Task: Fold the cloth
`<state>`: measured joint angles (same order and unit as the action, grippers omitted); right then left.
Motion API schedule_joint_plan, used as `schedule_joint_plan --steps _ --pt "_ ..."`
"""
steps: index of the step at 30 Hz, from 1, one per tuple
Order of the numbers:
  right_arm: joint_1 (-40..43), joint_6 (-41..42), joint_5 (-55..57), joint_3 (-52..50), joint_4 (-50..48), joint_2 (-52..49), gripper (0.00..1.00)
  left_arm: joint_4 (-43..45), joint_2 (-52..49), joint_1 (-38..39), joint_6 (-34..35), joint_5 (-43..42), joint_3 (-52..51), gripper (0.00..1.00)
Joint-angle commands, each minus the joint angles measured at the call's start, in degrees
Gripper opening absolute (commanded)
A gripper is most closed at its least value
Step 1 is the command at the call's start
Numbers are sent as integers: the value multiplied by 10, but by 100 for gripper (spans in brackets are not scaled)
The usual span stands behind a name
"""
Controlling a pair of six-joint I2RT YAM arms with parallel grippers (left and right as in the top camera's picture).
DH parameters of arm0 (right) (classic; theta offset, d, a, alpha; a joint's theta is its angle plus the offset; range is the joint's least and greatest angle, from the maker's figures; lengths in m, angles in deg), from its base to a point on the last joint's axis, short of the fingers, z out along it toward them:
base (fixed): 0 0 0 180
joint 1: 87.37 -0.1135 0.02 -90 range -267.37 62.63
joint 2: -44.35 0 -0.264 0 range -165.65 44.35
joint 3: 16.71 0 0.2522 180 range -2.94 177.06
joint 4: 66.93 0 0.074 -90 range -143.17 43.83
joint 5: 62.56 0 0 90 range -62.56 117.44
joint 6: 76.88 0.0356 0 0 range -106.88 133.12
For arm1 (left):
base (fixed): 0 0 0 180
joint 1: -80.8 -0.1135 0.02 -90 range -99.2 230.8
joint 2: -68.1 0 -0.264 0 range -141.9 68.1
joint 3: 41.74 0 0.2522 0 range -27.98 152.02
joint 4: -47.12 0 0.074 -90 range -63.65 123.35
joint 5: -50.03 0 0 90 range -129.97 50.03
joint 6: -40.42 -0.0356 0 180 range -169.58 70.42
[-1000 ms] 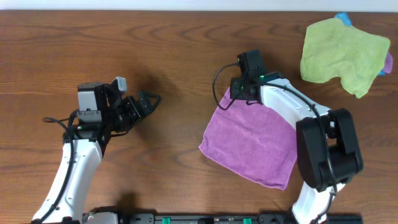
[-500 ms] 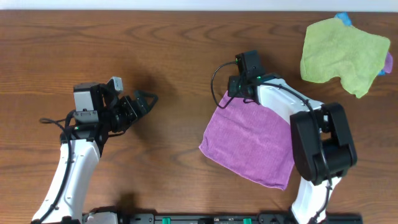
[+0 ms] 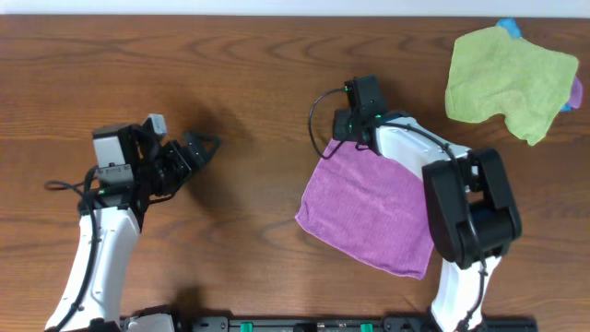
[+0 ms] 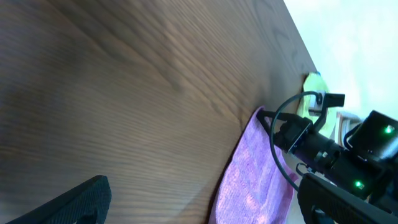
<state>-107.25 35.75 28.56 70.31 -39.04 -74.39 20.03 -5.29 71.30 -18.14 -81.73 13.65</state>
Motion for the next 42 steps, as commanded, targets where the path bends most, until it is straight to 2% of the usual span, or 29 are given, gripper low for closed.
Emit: schedule_joint_plan --steps 1,7,14,21,23,24,25,28,31,33,35,37,39,42 --pt "-27 16 -16 27 3 -50 1 -2 -1 -17 -13 -12 11 97" --pt "-69 22 -27 105 9 -119 1 -2 -1 -34 -17 -18 11 97" --pt "-112 22 -31 250 38 -200 1 -2 -1 -49 -23 -17 11 97" --pt "-124 22 -22 327 74 -217 1 -2 -1 -52 -24 -17 11 98" --pt "-122 21 -22 357 114 -215 1 -4 -1 -52 -28 -18 11 97" --pt "-121 13 -23 377 138 -215 4 -4 -1 -52 -28 -18 11 96" --pt "-121 7 -23 397 163 -214 11 -5 -1 -52 -28 -17 11 96" --pt "-120 -5 -29 478 258 -210 12 -19 -1 -52 -33 -17 14 96" --pt "-119 -33 -29 545 328 -196 21 -55 -1 -52 -64 -16 27 95" --pt "-117 -56 -29 590 372 -176 31 -94 -1 -52 -87 -4 44 96" --pt "-109 -69 -24 617 419 -148 38 -126 -1 -51 -107 7 62 96" --pt "-89 -71 -19 620 484 -109 37 -147 -1 -51 -115 13 75 96" --pt "-50 -72 -14 620 556 -75 29 -160 0 -49 -115 10 83 95" --pt "19 -102 -46 619 641 -31 24 -162 5 -32 -115 11 85 96"
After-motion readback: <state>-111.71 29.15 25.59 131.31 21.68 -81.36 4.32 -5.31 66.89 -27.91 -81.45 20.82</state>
